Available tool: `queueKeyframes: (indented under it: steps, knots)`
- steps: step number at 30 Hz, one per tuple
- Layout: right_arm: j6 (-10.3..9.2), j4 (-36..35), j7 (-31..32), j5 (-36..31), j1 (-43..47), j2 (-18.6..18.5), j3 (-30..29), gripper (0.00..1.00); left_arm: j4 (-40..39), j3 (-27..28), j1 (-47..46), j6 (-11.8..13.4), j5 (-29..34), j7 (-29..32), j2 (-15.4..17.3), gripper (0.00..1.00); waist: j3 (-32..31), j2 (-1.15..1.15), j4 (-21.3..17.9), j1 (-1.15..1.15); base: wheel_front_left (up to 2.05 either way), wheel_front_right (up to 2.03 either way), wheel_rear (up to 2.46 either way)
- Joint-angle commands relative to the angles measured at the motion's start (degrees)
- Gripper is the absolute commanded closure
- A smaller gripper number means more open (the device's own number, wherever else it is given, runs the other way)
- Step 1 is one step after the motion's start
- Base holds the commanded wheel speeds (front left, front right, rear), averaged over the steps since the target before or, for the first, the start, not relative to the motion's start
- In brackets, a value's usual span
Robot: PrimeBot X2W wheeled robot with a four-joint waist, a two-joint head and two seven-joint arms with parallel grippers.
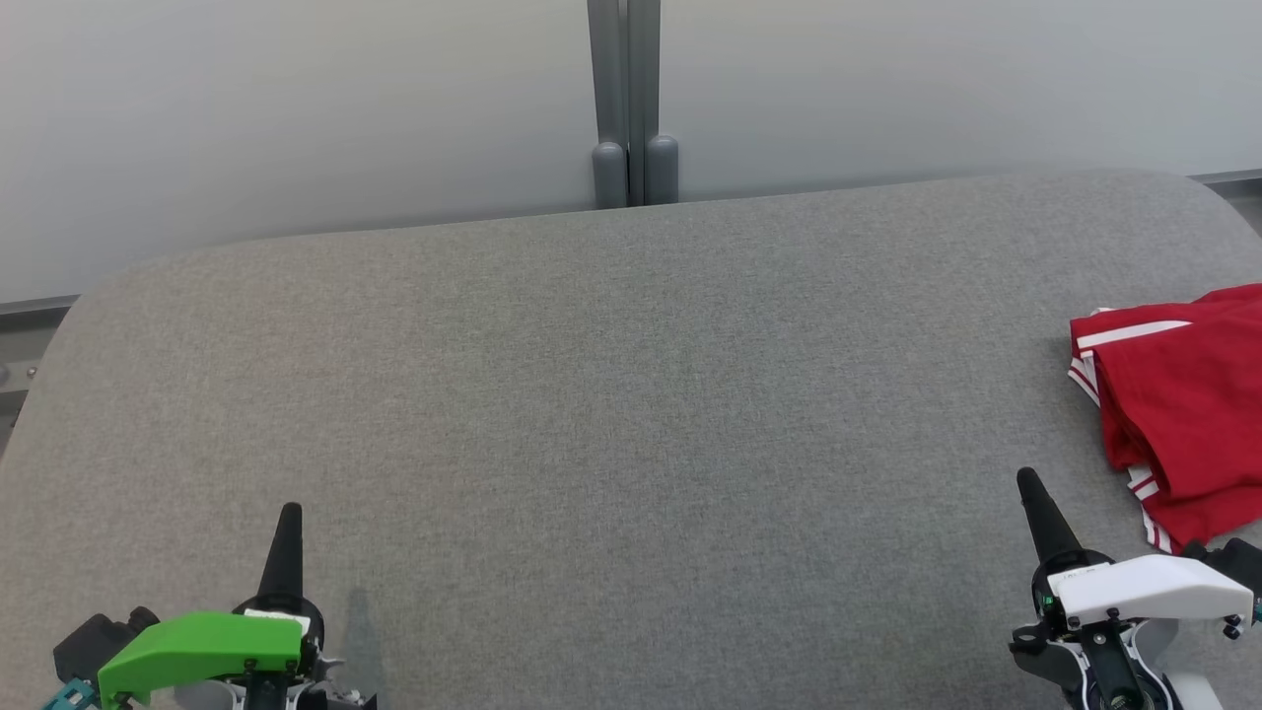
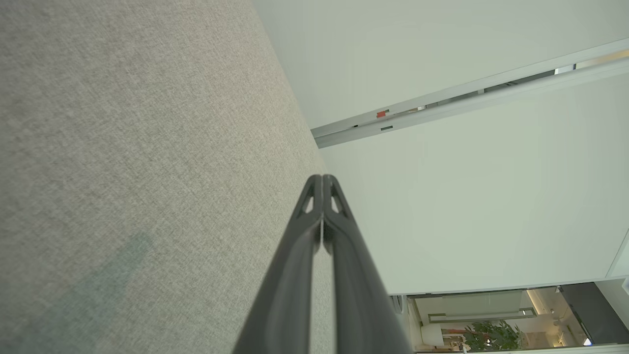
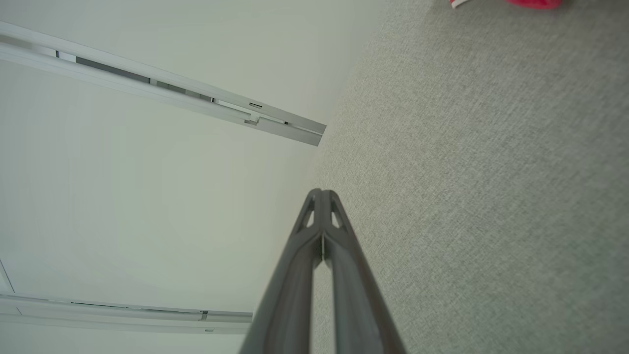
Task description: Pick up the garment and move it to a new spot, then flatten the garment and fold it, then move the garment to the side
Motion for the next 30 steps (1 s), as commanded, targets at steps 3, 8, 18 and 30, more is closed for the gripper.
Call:
queueKeyframes:
  steps: [3,8,18,30]
  knots:
    - [-0.05,-0.7,0.56,2.36,-1.21,-0.34,-0.37,1.0,-0.24,0.69,-1.6,-0.36,-2.21,0.63,0.45,1.0,0.03,0.0,-0.03,0.0,0.0,0.0,0.0]
    - [-0.05,-0.82,1.19,4.85,-1.16,-0.35,-0.6,1.0,-0.2,1.1,-2.08,-0.5,-4.29,1.28,0.43,1.0,0.08,0.0,-0.07,0.0,0.0,0.0,0.0]
    - [-0.06,-1.08,2.43,9.34,-1.38,-0.38,-1.05,1.0,-0.11,1.96,-2.82,-0.83,-8.24,2.56,0.39,1.0,0.18,0.0,-0.16,0.0,0.0,0.0,0.0]
    - [-0.06,-1.32,3.7,14.31,-1.56,-0.42,-1.5,1.0,-0.03,2.88,-3.51,-1.03,-12.64,3.96,0.33,1.0,0.3,0.0,-0.26,0.0,0.0,0.0,0.0]
